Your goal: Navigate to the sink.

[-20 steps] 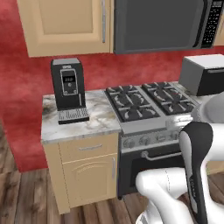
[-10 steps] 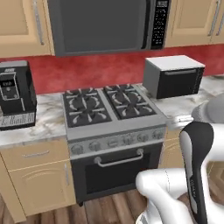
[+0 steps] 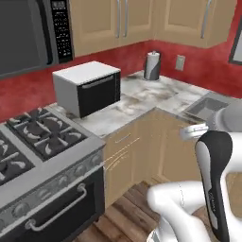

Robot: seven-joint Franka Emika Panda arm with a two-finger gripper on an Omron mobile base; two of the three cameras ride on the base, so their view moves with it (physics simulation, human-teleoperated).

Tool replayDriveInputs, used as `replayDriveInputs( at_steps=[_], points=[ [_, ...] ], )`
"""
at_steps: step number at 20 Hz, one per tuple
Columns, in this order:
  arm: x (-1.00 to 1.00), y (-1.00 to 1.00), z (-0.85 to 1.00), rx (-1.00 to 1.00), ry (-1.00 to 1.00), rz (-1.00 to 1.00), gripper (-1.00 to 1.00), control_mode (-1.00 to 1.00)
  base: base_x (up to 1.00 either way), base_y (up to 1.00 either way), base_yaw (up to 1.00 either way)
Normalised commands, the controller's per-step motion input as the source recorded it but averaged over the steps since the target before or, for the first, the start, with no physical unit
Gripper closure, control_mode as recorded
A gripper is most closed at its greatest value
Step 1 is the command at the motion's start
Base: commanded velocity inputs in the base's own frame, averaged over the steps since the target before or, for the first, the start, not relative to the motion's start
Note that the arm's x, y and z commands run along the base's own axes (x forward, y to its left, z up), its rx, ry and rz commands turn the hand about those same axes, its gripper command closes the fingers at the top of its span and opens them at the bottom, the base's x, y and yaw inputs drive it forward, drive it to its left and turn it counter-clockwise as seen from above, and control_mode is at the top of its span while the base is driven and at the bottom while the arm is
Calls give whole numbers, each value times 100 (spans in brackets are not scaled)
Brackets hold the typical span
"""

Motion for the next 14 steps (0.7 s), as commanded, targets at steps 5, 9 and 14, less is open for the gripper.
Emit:
replayDriveInputs(
  at_steps=[5, 9, 14],
  points=[
    [0, 0, 0, 0, 0, 0, -100, 100, 0, 0, -100],
    [0, 0, 0, 0, 0, 0, -100, 100, 12, 17, -93],
    [0, 0, 0, 0, 0, 0, -100, 100, 64, 74, -75]
  ],
)
